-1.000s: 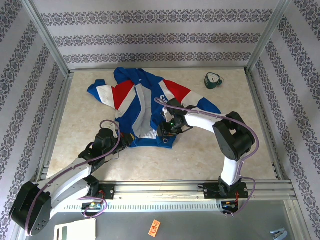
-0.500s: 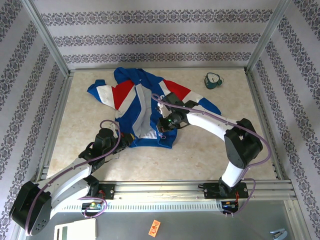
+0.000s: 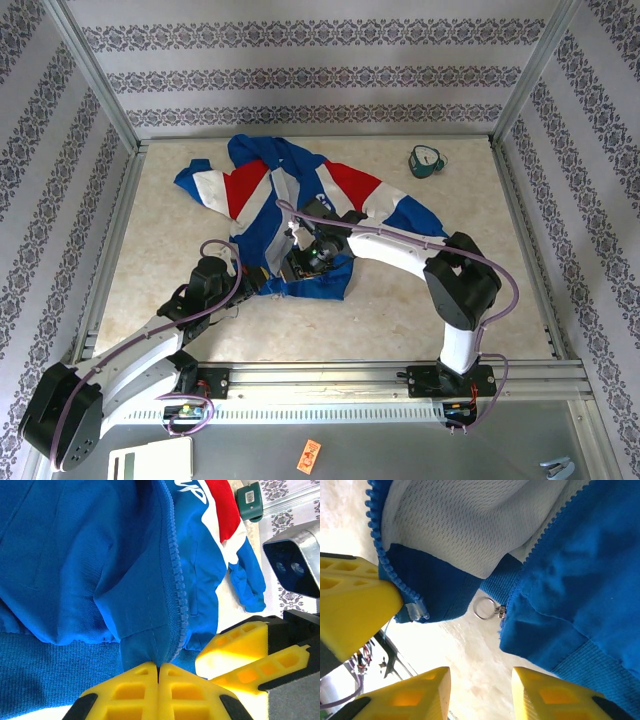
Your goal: Zip up the jacket
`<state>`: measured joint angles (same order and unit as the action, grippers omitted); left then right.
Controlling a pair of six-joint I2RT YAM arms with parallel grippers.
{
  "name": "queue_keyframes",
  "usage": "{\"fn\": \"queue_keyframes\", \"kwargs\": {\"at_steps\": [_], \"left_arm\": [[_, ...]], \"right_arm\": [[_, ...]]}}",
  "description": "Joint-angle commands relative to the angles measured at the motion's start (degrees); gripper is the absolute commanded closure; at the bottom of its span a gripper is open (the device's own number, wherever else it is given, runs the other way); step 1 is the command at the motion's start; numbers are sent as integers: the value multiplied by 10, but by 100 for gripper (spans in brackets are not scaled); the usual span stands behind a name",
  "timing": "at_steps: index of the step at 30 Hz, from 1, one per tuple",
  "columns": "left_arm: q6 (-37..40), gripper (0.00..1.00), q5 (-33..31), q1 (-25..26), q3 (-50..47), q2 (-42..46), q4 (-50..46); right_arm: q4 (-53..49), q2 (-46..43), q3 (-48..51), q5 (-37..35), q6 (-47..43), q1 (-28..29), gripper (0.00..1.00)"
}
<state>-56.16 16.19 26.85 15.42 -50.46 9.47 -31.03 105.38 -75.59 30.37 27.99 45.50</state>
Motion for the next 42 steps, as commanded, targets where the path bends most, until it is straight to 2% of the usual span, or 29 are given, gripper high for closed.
{"fn": "queue_keyframes", "kwargs": {"at_steps": [1,4,8,16,23,42], "left_arm": [[15,100,-8,-10,-3,16,-15],[17,100,-8,-12,-4,20,-17],[17,100,-8,-14,-4,19,-18],[17,100,-12,-18,-10,27,-26],[22,100,-13,-27,-14,52,-48],[15,100,8,-38,-30,90,-63]], "right_arm": [[7,-21,1,12,16,-10,61],[-17,-37,3,-21,9,-12,60],[-18,-39,15,-28,25,-5,59],[4,4,21,-61,77,36,54],[8,24,17,-95,87,42,52],[-6,107,-38,-95,85,65,52]]}}
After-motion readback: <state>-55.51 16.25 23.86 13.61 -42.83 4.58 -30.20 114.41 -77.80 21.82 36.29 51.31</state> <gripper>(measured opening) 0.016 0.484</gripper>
